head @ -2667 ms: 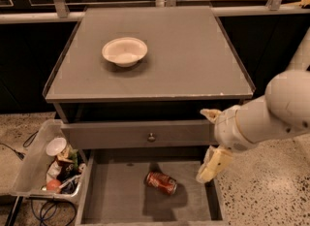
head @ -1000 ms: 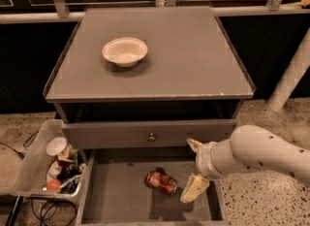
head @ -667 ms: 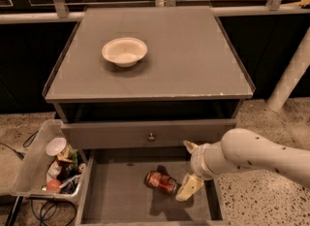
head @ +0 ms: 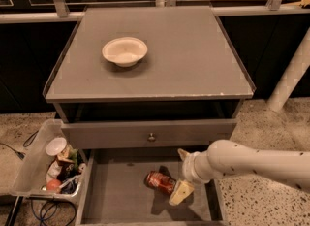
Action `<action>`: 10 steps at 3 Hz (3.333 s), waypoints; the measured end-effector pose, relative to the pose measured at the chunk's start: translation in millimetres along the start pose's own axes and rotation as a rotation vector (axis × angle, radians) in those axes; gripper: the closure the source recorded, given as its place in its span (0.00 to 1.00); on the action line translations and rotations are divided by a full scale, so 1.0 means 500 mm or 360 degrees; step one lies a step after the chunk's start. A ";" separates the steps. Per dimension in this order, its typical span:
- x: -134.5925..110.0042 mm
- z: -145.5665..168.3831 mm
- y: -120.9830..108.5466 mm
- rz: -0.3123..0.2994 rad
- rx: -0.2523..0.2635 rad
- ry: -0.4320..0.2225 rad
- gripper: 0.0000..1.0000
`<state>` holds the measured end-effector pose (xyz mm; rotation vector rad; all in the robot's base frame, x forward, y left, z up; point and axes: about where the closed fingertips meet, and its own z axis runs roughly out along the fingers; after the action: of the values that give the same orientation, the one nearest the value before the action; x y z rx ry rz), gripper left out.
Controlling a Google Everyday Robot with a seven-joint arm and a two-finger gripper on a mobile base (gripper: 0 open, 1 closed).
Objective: Pick coke can from middle drawer and place on counter
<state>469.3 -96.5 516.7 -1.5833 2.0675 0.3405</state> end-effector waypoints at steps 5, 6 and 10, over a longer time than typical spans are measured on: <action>0.028 0.221 0.003 -0.0024 0.0030 -0.0393 0.00; 0.044 0.251 0.010 0.0024 0.0051 -0.0386 0.00; 0.057 0.301 0.003 0.0136 0.0080 -0.0386 0.41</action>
Offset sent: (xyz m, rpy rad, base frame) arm -0.0116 0.0483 -0.0946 0.1358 -0.0207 0.0717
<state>498.8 -46.3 375.0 -1.3546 1.9439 0.4821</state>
